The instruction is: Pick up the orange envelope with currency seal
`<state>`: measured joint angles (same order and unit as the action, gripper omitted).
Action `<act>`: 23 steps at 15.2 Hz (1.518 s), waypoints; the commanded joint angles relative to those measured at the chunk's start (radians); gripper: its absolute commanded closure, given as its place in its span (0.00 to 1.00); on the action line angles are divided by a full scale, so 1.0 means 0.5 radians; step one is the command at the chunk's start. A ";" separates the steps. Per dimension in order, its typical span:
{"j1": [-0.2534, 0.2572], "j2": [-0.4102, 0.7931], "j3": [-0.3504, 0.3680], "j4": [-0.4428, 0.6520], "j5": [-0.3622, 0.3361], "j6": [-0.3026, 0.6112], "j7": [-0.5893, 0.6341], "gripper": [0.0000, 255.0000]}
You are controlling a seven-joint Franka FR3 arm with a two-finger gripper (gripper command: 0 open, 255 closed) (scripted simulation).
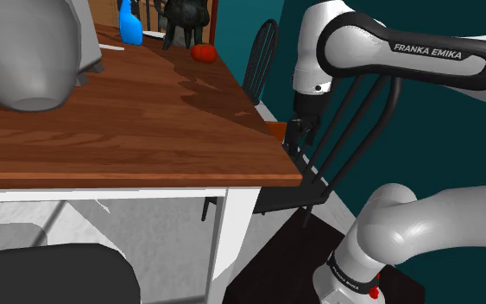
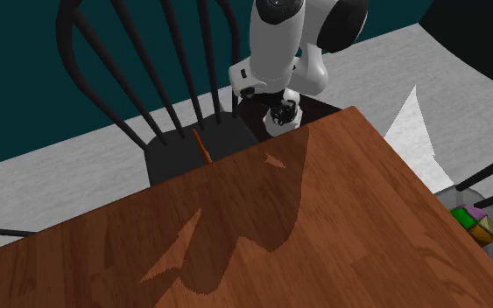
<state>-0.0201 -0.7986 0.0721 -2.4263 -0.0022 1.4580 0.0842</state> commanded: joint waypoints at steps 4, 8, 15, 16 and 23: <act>0.062 0.041 -0.210 0.012 -0.149 0.097 -0.452 0.00; 0.160 0.176 -0.484 0.095 -0.296 0.246 -1.044 0.00; 0.401 0.584 -0.923 0.413 -0.342 0.486 -2.080 0.00; 0.441 0.655 -0.981 0.474 -0.323 0.511 -2.230 0.00; 0.480 0.742 -1.060 0.416 -0.303 0.670 -2.400 0.00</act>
<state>0.2200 -0.4281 -0.4566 -2.2066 -0.1531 1.7796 -1.1150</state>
